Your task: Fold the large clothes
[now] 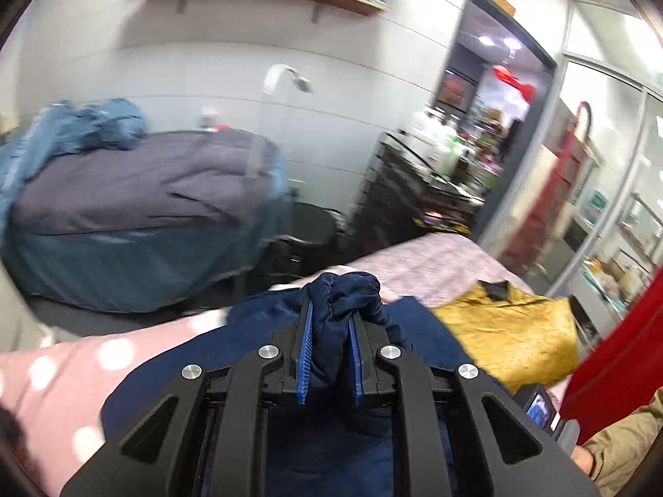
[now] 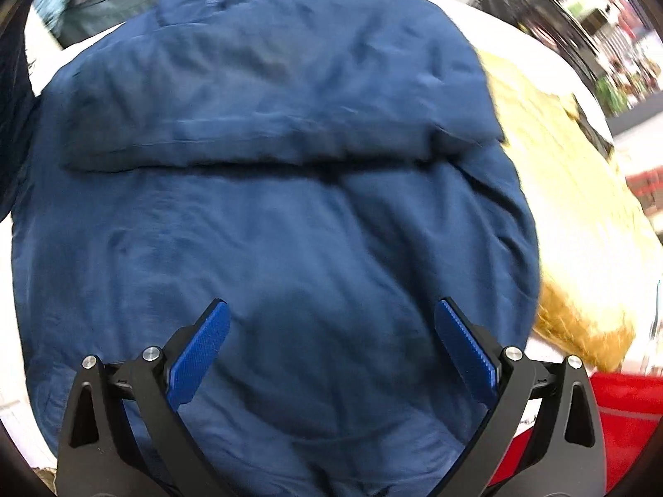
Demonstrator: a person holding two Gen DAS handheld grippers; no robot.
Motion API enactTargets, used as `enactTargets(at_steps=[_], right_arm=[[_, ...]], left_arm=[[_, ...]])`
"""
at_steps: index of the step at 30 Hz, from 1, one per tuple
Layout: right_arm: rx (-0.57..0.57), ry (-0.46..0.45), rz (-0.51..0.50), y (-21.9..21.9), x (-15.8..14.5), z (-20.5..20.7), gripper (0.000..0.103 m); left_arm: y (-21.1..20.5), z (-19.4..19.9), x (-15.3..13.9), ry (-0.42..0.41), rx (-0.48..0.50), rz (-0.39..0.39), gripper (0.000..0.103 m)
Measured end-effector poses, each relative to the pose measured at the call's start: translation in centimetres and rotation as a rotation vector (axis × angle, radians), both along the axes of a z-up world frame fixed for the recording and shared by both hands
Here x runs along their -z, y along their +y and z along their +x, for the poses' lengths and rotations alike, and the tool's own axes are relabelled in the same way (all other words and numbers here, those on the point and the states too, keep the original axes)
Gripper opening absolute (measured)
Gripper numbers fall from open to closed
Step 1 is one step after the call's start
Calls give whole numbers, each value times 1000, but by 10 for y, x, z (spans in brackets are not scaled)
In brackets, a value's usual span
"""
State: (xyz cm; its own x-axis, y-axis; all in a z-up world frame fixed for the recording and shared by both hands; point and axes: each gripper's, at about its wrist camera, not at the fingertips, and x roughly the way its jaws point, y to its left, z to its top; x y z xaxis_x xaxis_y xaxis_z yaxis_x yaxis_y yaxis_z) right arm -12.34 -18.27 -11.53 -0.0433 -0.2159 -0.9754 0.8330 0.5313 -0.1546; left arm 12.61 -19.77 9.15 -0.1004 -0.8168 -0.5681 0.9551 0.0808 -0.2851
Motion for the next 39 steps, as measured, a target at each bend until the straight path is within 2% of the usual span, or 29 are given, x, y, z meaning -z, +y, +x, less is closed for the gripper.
enactTargets(at_steps=[2,3,4,5,6,7,8,10,11,15,18,21,24,26,30,31,32,34,35,39], right_arm=[[42,4,11,-5,4,-17,97],[63,8,18,-7,7,-26,97],[81,11,29,-8,11,-32,97],[92,11,40,-10,14,-36,97],[105,12,53,-11,17,-41,97],[112,11,60,-12,19,-43,97],[118,6,65,-14,20,-45,97],[114,-10,59,-16,18,-46,97],[108,-27,50,-19,16,-44,97],[47,-114,36,-28,6,-26,97],[-2,-165,41,-39,2,-2,97],[-50,-210,44,-54,-1,30,97],[-103,-248,59,-73,0,64,92],[-136,-257,69,-85,3,88,85],[-156,-260,85,-100,14,134,77],[-158,-259,95,-104,19,140,66],[-159,-247,117,-105,28,145,45],[-161,-250,165,-108,37,153,24],[-160,-261,152,-106,33,153,20],[-154,-266,30,-98,9,138,16]], left_arm=[[-28,-19,18,46,47,35,15],[-42,-27,29,50,33,68,17],[-52,-33,39,52,19,99,32],[-61,-41,50,58,7,138,76],[-72,-48,64,64,-25,187,98],[-75,-53,72,72,-54,199,95],[-78,-59,81,98,-56,218,97],[-70,-64,93,134,-15,250,97],[-66,-67,98,119,-13,266,97],[-30,-63,123,-12,-110,358,97],[19,-45,150,-82,-196,474,97],[81,-24,179,-69,-311,583,97],[129,-10,198,-49,-403,667,97],[167,-2,209,-9,-489,704,97],[210,2,221,50,-588,743,97],[217,3,221,68,-609,739,97],[221,3,222,80,-620,736,97],[221,3,223,93,-622,731,97],[216,4,223,92,-616,725,97],[184,0,218,69,-580,696,97]])
